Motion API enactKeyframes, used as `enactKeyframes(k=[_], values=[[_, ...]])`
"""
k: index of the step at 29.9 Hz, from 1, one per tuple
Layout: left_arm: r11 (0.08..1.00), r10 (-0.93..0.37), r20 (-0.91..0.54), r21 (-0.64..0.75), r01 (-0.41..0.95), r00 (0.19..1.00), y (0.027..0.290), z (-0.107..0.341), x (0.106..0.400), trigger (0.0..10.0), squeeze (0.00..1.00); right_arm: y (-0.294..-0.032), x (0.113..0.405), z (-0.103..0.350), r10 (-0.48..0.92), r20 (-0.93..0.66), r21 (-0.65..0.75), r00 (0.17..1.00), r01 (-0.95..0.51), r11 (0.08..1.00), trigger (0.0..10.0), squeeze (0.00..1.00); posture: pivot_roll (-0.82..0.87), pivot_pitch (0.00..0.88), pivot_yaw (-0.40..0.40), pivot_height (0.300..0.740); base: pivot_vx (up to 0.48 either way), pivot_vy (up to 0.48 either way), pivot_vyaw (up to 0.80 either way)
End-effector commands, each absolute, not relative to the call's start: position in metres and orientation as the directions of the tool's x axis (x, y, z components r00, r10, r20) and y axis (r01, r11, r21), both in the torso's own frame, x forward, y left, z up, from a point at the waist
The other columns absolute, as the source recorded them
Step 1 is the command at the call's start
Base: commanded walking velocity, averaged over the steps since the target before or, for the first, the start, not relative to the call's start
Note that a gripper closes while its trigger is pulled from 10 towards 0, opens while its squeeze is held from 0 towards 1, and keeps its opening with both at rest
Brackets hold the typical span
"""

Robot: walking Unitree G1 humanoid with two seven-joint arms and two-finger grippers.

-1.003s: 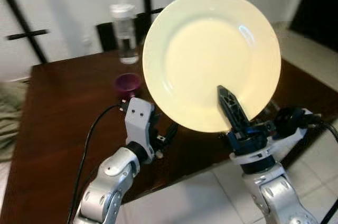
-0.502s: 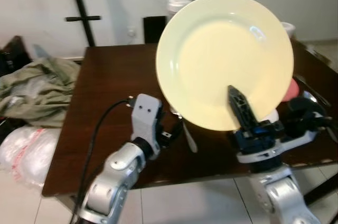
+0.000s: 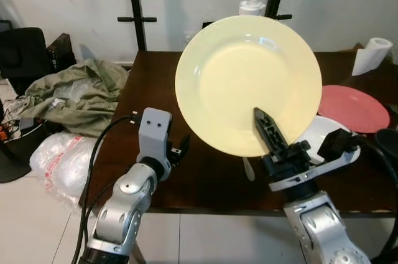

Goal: Setting the table

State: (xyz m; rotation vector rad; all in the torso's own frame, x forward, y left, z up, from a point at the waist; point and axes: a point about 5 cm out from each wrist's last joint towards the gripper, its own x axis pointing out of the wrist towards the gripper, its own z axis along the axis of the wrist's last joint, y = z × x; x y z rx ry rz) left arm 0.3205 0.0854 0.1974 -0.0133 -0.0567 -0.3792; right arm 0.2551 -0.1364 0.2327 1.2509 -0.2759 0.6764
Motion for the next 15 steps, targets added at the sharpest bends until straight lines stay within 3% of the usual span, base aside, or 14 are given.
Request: enactKeyframes(k=[1, 5, 15], values=[[0.930, -0.366, 0.037, 0.009, 0.366, 0.930, 0.0864, 0.1922, 0.3213, 10.0, 0.00, -0.1367, 0.2554, 0.2305, 0.310, 0.529, 0.787, 0.790, -0.593, 0.167, 10.0, 0.00, -0.04, 0.115, 0.069, 0.740, 0.480, 0.000, 0.00], [0.932, -0.362, 0.031, 0.006, 0.362, 0.932, 0.0855, 0.1907, 0.3223, 10.0, 0.00, -0.1374, 0.2561, 0.2309, 0.306, 0.528, 0.785, 0.792, -0.593, 0.178, 10.0, 0.00, -0.04, 0.116, 0.069, 0.740, 0.480, 0.000, 0.00], [0.925, -0.380, 0.044, 0.009, 0.380, 0.924, 0.0818, 0.1919, 0.3208, 10.0, 0.00, -0.1384, 0.2563, 0.2301, 0.305, 0.525, 0.783, 0.795, -0.592, 0.193, 10.0, 0.00, -0.04, 0.117, 0.069, 0.740, 0.000, 0.000, 0.00]])
